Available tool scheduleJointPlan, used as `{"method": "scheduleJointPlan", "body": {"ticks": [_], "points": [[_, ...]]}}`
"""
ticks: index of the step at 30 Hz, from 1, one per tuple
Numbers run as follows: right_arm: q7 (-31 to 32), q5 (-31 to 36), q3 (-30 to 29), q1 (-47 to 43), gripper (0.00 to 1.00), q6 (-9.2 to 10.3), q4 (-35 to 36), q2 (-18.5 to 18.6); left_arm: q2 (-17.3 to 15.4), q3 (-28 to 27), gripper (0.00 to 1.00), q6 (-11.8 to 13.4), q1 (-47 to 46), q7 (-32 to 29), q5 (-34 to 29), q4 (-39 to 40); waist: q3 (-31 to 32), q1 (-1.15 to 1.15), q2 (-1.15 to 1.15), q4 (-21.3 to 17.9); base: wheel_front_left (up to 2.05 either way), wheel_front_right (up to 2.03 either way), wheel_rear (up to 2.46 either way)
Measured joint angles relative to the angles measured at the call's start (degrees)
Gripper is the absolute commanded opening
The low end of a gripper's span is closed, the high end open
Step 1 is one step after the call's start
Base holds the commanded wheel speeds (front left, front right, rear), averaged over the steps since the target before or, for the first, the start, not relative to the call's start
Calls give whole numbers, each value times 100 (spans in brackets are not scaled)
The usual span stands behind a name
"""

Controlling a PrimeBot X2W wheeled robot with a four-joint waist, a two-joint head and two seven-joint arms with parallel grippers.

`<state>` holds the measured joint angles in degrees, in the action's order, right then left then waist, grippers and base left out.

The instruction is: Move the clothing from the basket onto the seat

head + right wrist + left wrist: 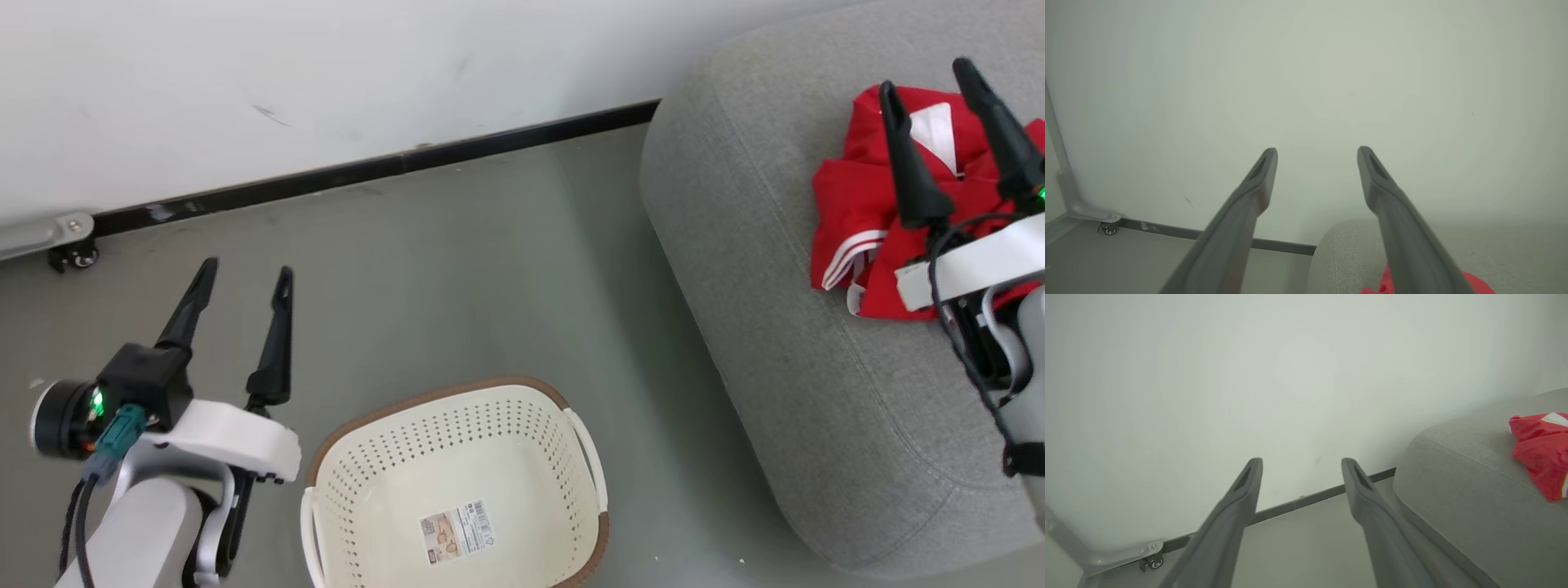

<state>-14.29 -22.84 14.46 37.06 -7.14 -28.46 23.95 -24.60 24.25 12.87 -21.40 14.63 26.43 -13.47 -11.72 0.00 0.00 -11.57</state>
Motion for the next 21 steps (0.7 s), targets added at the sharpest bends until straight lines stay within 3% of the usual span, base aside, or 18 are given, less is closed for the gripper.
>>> {"method": "scheduleJointPlan", "body": {"ticks": [7,21], "points": [[0,287,-325,-594,100,0,92,-508,131,-381,100,385,586,0,26,51,224,0,0,282,0,0,0],[0,884,-497,-1869,100,0,307,-1261,315,-437,100,580,1367,0,-129,244,729,0,0,705,0,0,0]]}}
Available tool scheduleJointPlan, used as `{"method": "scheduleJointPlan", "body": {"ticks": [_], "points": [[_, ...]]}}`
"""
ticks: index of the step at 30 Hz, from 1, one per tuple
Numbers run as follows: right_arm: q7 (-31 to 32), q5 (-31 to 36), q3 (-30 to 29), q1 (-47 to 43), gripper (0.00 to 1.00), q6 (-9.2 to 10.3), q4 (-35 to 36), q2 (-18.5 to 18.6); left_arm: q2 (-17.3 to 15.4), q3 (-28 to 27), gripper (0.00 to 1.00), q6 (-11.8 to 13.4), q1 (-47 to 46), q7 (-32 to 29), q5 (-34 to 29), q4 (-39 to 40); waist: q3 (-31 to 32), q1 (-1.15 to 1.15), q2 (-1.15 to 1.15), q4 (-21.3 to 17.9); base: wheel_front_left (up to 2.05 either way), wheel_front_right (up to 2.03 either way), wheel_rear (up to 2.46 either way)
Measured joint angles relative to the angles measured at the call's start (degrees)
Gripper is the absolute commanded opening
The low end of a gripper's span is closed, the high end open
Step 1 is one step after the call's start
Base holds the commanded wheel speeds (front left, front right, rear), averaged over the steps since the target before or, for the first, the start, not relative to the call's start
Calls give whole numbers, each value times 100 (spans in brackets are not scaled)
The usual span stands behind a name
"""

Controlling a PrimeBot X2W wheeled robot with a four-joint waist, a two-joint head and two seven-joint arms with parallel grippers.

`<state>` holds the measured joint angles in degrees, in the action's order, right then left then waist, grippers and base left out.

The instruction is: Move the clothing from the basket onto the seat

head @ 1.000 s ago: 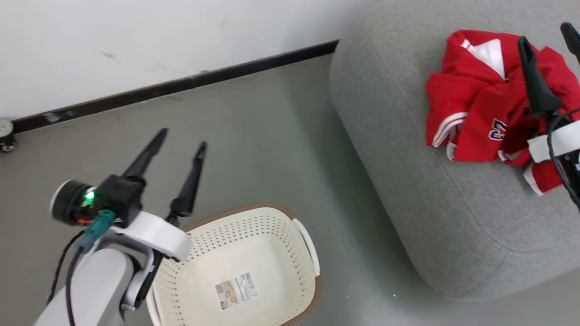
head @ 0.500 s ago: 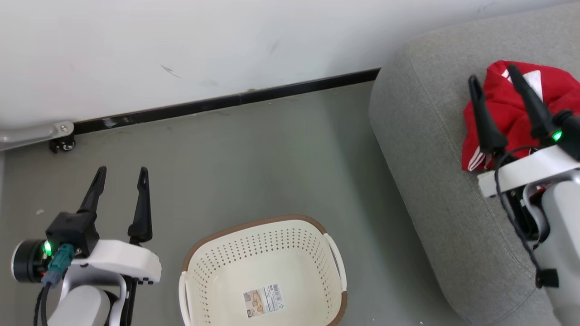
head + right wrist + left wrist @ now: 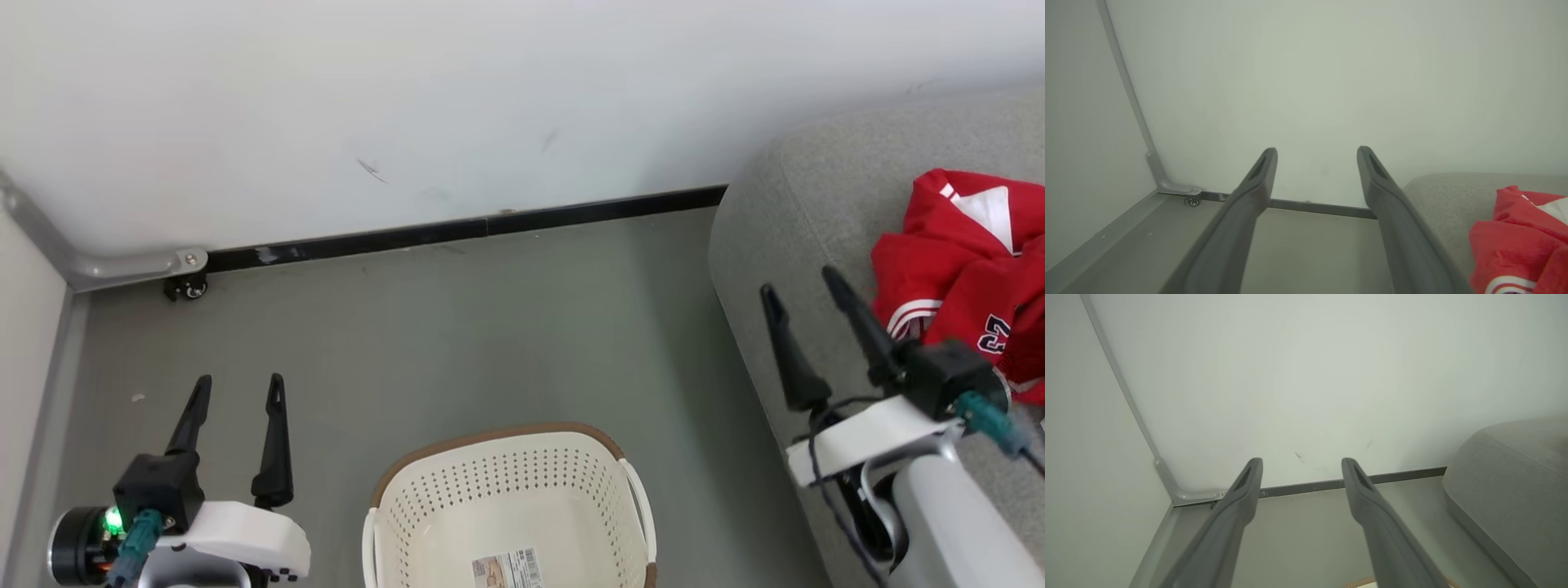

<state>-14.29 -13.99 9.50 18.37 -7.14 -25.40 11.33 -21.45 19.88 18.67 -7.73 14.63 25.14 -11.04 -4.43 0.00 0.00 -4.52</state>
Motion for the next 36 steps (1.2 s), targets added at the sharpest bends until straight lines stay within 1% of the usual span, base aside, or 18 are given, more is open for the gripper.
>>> {"method": "scheduleJointPlan", "body": {"ticks": [2,8,13,16,24,27,36], "points": [[0,42,8,-190,100,0,59,-89,69,1,100,52,79,0,-26,74,72,0,0,43,0,0,0],[1,175,-47,-784,100,0,163,-393,174,3,100,92,298,0,-107,191,285,0,0,140,0,0,0],[43,393,-169,-1174,100,0,292,-637,213,3,100,118,466,0,-134,223,445,0,0,185,0,0,0],[110,450,-207,-1378,100,0,372,-717,216,-19,100,151,567,0,-160,234,530,0,0,198,0,0,0],[268,768,-452,-1770,100,1,691,-782,266,-102,100,229,782,0,-177,291,717,0,0,182,0,0,0],[372,790,-436,-1897,100,0,798,-818,321,-90,100,224,842,0,-177,307,773,0,0,168,0,0,0],[504,857,-448,-2152,100,1,1149,-844,322,-90,100,191,901,0,-245,354,880,0,0,146,0,0,0]]}}
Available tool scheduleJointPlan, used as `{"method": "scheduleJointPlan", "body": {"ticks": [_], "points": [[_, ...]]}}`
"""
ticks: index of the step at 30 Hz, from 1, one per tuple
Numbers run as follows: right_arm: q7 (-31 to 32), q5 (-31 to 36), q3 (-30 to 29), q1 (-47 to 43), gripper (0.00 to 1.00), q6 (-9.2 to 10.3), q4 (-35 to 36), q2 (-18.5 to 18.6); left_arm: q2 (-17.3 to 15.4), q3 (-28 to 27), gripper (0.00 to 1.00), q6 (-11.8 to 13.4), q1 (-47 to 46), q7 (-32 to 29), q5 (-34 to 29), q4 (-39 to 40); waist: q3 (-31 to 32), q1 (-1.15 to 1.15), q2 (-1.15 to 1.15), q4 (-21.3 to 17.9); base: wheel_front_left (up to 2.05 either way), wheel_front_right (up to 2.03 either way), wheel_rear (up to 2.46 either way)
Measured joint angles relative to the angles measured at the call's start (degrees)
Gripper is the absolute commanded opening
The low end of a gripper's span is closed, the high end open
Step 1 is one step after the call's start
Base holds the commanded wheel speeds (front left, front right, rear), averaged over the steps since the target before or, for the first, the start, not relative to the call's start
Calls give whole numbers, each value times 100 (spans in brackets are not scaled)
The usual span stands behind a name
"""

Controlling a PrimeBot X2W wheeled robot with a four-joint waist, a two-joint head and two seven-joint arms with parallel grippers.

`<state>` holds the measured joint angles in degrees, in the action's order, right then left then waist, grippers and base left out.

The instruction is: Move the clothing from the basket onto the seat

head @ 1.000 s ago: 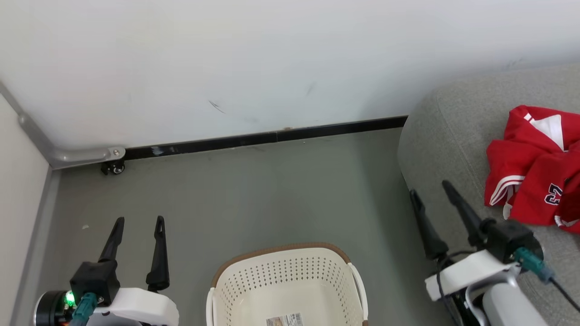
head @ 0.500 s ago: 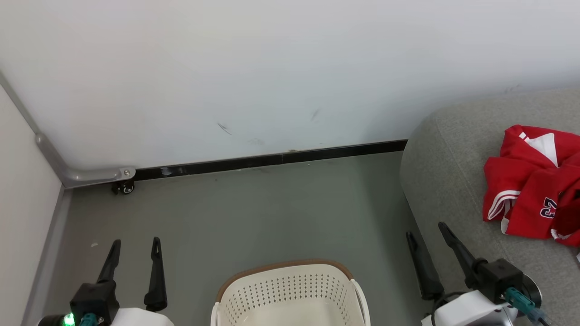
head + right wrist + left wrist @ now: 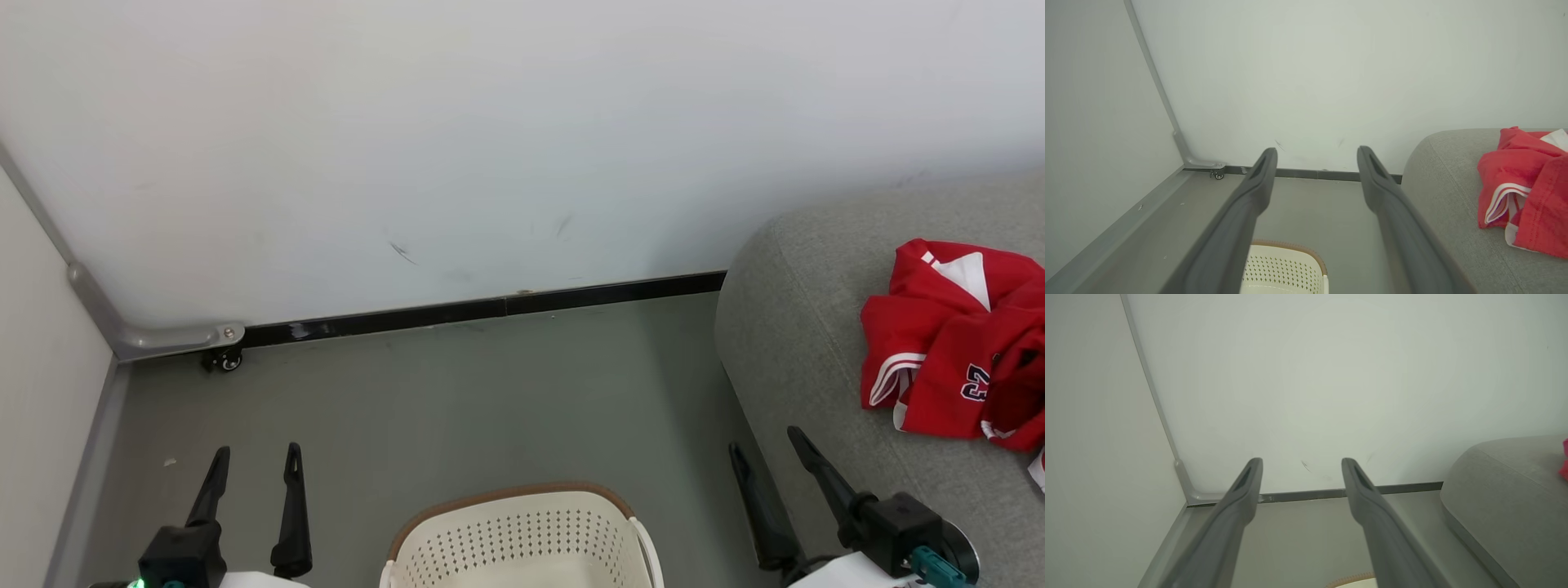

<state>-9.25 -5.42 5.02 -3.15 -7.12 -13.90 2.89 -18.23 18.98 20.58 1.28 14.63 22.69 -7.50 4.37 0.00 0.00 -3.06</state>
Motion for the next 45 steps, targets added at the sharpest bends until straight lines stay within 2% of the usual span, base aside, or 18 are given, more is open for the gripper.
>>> {"method": "scheduleJointPlan", "body": {"ticks": [45], "points": [[505,-124,-59,-627,100,0,1062,-36,-59,124,100,-42,159,-7,-124,-274,-39,0,0,123,0,0,0]]}}
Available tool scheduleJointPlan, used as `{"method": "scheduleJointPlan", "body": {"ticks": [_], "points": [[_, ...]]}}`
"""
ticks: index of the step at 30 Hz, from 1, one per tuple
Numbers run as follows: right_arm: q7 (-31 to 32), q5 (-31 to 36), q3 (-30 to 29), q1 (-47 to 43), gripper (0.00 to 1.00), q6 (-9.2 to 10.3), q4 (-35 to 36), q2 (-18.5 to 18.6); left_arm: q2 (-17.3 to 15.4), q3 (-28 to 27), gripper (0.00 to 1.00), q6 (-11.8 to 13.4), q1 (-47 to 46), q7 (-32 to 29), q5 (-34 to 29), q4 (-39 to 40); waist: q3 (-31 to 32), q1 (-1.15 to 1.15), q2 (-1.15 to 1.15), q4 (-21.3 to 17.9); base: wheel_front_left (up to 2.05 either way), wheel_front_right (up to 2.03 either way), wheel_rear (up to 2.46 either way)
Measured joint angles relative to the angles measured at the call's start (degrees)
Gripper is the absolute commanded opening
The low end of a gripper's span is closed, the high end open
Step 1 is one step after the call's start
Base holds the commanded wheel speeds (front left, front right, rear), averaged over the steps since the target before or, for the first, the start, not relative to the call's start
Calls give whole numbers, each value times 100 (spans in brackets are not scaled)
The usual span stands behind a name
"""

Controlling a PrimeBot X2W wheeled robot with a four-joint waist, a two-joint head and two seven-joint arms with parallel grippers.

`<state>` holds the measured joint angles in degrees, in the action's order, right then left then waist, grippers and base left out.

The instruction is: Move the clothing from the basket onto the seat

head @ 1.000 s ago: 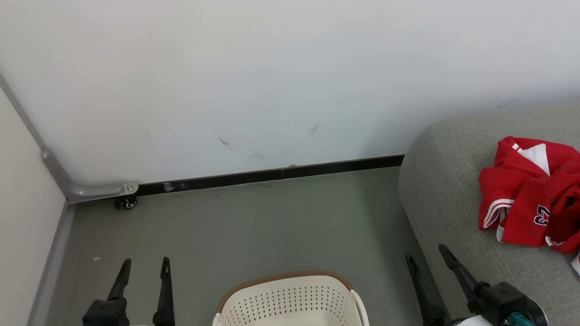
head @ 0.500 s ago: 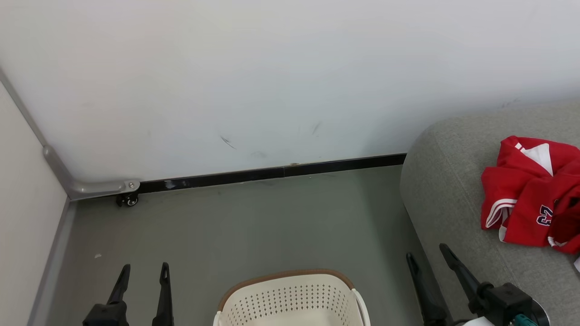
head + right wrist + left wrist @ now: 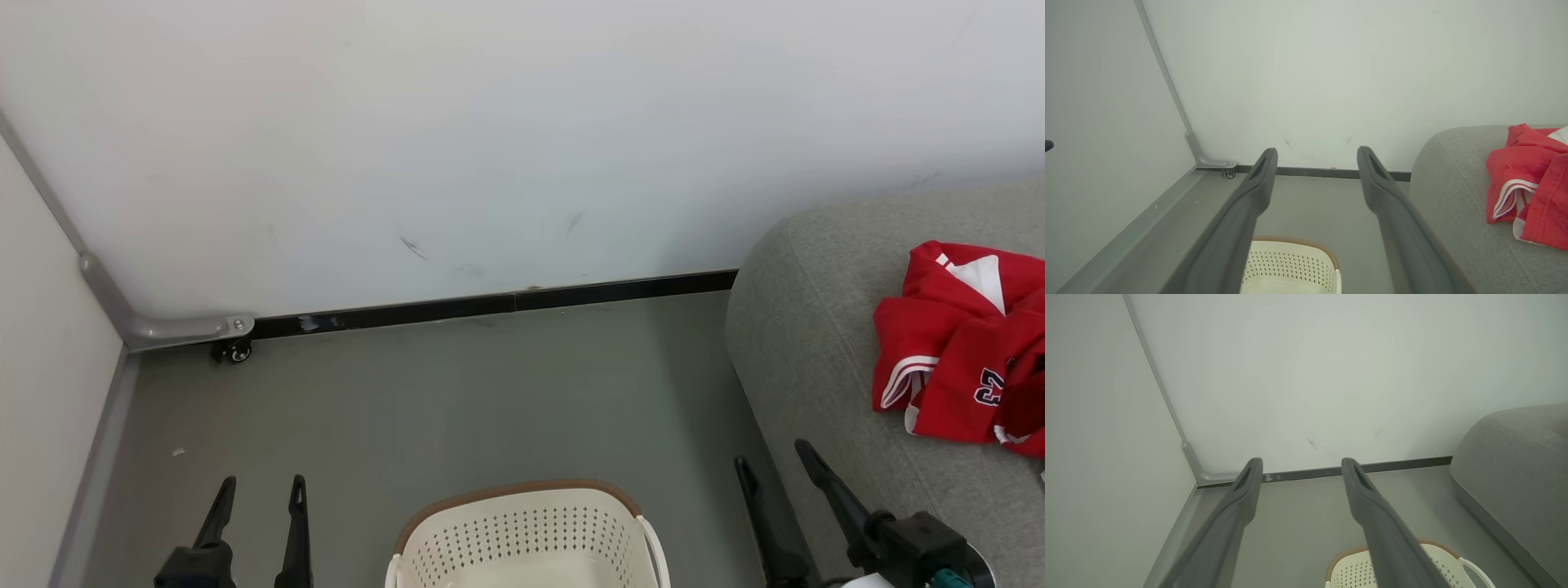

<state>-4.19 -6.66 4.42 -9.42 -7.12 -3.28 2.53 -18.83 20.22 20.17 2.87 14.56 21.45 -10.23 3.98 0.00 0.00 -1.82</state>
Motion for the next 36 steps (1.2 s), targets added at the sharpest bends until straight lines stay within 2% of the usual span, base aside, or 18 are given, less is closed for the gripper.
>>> {"method": "scheduleJointPlan", "body": {"ticks": [9,10,15,19,28,36], "points": [[40,-18,1,-32,100,0,94,-1,-23,47,100,-11,-84,-52,-11,-60,-27,0,0,28,0,0,0],[43,-14,2,-31,0,3,68,-2,-10,54,0,-18,-75,-57,-9,-85,-28,0,0,28,0,0,0],[44,-14,18,-174,0,8,-276,-14,213,174,0,-18,140,-75,-8,-385,-30,0,0,29,0,0,0],[42,-124,78,-252,0,8,-263,-14,287,142,0,-56,188,-104,121,-376,-37,0,0,26,0,0,0],[-30,-865,167,-355,0,8,-89,-16,391,-77,0,-240,188,-254,850,-291,-69,0,0,28,0,0,0],[-33,-1788,12,-316,0,8,-99,-18,506,-278,0,-445,186,-405,1441,-242,-106,7,0,54,0,0,0]]}}
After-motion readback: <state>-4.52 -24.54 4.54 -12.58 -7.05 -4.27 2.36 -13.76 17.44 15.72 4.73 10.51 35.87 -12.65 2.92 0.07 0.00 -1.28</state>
